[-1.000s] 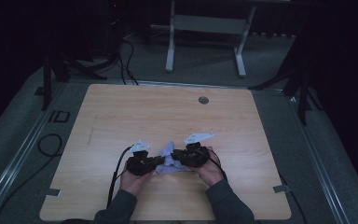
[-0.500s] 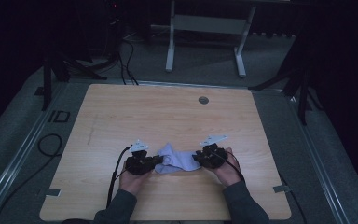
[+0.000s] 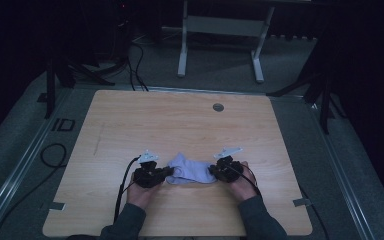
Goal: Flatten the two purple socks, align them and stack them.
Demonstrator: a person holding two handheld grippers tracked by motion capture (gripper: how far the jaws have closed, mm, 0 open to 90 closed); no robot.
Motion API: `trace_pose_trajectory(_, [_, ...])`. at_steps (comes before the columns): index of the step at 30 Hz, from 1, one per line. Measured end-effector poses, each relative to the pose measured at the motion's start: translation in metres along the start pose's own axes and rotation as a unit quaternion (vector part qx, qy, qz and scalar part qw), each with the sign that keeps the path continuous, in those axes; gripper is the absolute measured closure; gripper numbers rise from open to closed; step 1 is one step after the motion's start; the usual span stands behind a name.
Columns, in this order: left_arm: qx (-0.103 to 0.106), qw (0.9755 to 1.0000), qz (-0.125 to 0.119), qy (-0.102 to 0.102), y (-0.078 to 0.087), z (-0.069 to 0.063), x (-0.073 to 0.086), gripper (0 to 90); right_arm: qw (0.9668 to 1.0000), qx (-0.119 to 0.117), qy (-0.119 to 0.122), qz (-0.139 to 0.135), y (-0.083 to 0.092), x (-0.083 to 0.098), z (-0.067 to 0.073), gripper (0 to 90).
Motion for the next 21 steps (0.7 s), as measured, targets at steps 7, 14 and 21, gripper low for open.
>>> trace_pose_trajectory(7, [-0.003, 1.0, 0.004, 0.002, -0.0007, 0.0019, 0.0022, 86.4, 0.9998, -0.006, -0.013, -0.015, 0.0, 0.0025, -0.0008, 82.3])
trace_pose_trajectory(14, [-0.004, 0.9999, 0.006, 0.009, -0.0006, 0.0042, 0.0039, 86.3, 0.9996, -0.01, -0.015, -0.022, 0.0, 0.0036, -0.0013, 82.4])
trace_pose_trajectory(21, [-0.009, 0.9998, 0.016, 0.012, 0.0003, 0.0072, 0.0083, 85.6, 0.9994, -0.01, -0.017, -0.028, 0.0002, 0.005, -0.0008, 82.6])
Point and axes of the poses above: each handheld gripper's, and its own axes: y roughly backward along the jaws, x roughly out of its underside, z roughly to its left, the point moved 7 cm from there along -y, roughly forward along the jaws, and after that the axes turned 5 degrees about z, right-handed, at the moved point
